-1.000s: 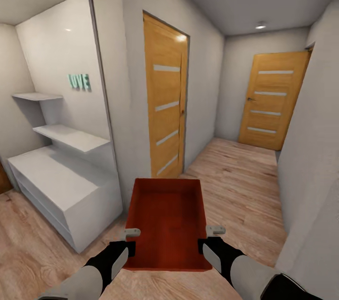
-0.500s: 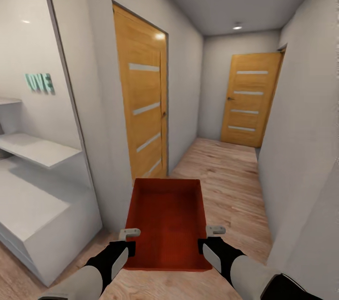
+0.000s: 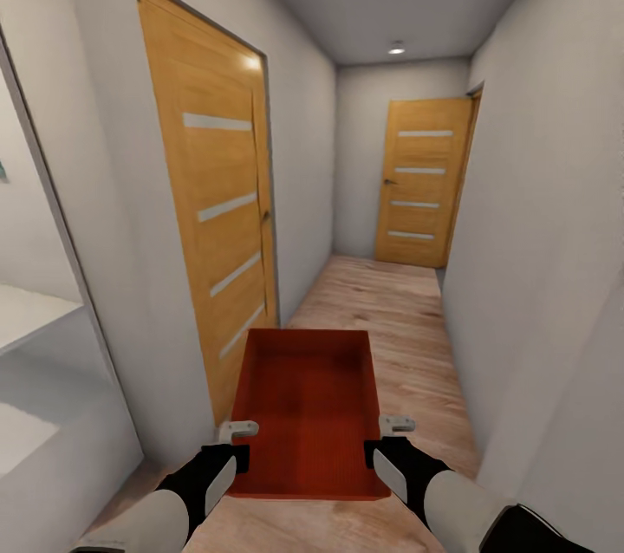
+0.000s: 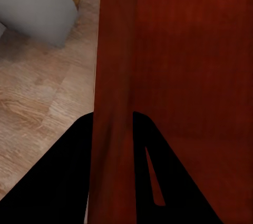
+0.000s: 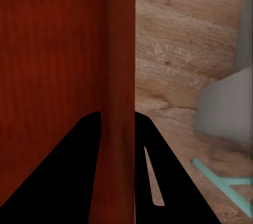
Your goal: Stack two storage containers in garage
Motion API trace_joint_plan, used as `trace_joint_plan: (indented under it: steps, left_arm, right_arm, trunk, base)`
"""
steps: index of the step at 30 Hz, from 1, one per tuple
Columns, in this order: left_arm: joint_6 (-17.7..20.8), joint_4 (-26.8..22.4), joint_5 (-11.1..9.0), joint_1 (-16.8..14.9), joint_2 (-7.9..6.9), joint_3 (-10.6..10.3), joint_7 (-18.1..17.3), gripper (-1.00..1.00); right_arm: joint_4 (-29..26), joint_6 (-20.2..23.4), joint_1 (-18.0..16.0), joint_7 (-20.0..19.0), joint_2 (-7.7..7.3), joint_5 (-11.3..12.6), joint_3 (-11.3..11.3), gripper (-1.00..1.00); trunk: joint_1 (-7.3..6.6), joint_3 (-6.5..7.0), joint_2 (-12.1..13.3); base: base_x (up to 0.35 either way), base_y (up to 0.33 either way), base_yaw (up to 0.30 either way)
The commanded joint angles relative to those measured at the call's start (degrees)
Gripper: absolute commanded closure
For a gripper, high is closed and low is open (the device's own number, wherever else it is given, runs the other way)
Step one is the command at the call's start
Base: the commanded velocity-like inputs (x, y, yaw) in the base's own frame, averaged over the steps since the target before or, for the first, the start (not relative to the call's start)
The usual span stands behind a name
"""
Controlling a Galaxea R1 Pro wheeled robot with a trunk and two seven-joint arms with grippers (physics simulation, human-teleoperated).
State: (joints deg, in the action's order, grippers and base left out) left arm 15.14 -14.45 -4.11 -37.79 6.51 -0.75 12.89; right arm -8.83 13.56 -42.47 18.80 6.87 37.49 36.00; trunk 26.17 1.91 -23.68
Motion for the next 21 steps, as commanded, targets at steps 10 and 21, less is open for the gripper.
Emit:
trace_joint_plan:
  steps: [10, 21]
  left_arm:
    - [0.5, 0.0, 0.4, 0.1, -0.27, -0.4, 0.6, 1.00]
    - [0.5, 0.0, 0.5, 0.1, -0.27, -0.4, 0.6, 1.00]
  right_arm:
    - [-0.1, -2.2, -0.1, 0.5, -0.19, -1.8, -0.4, 1.00]
    - [-0.1, -2.2, -0.1, 0.5, -0.19, -1.8, -0.4, 1.00]
  trunk:
    - [0.05, -0.02, 0.0]
    - [0.05, -0.02, 0.0]
  base:
    - [0.323, 0.000, -0.065]
    - [0.322, 0.000, 0.000]
